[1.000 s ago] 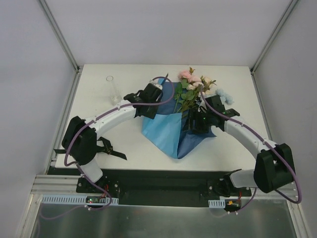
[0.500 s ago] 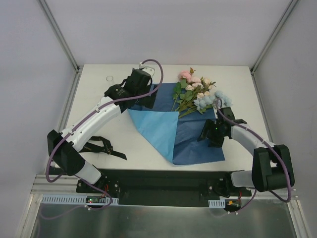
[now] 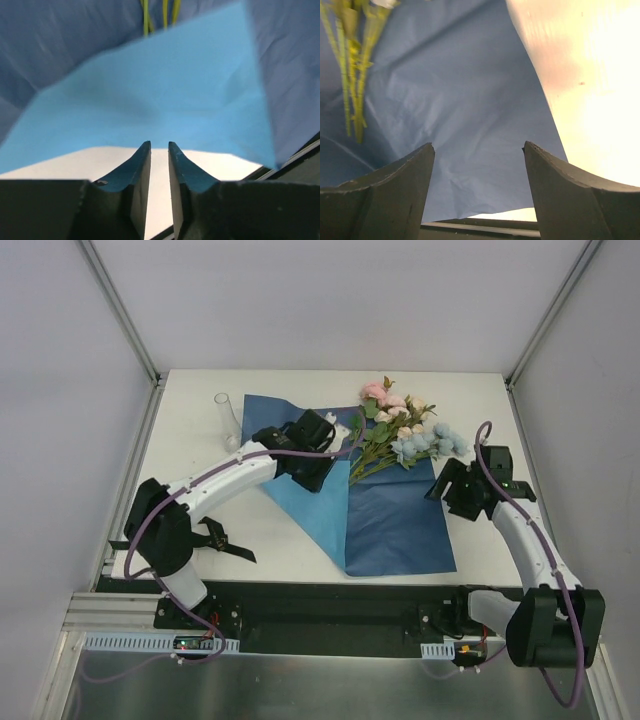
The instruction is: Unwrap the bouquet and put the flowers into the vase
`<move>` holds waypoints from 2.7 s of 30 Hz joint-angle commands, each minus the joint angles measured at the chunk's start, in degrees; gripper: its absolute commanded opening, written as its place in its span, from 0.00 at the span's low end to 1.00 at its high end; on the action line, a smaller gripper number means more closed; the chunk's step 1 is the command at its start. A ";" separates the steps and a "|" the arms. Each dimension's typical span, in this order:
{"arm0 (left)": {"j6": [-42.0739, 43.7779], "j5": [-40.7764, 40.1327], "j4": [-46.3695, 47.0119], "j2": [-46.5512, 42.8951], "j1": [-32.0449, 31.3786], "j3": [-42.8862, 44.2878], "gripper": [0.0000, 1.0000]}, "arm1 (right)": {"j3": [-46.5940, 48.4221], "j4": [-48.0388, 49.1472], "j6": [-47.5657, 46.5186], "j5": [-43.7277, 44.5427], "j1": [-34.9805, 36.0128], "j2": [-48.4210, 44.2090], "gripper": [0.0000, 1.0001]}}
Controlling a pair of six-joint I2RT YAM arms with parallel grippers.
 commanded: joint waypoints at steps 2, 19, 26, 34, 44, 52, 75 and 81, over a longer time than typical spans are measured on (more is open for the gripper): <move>-1.54 0.45 -0.10 3.45 -1.42 -7.46 0.17 | 5.16 -4.70 -3.90 1.85 1.48 -5.00 0.77; -5.41 20.64 6.94 34.39 -9.42 24.95 0.15 | 3.05 -5.76 -1.35 2.73 -3.08 -11.24 0.81; -5.15 16.74 7.64 28.27 -9.42 22.18 0.31 | 6.92 -6.81 -9.59 -7.36 -3.70 -7.48 0.83; -6.64 6.78 12.21 -2.93 -6.53 -6.82 0.57 | 3.93 6.50 -8.57 -16.16 13.86 -3.43 0.99; -9.64 -9.82 11.34 -35.20 -2.74 -18.62 0.75 | 17.89 16.65 -4.87 -18.63 36.87 24.41 0.90; -7.88 -19.67 9.93 -41.98 -1.86 -16.96 0.79 | 27.31 13.48 -11.03 -26.53 51.14 35.24 0.75; -14.03 -1.32 14.49 7.14 9.13 -7.38 0.34 | 2.97 20.17 6.38 -11.16 22.76 20.49 0.57; -16.14 7.73 15.73 16.11 7.37 -3.86 0.33 | 2.00 20.17 6.38 -11.25 19.24 18.73 0.57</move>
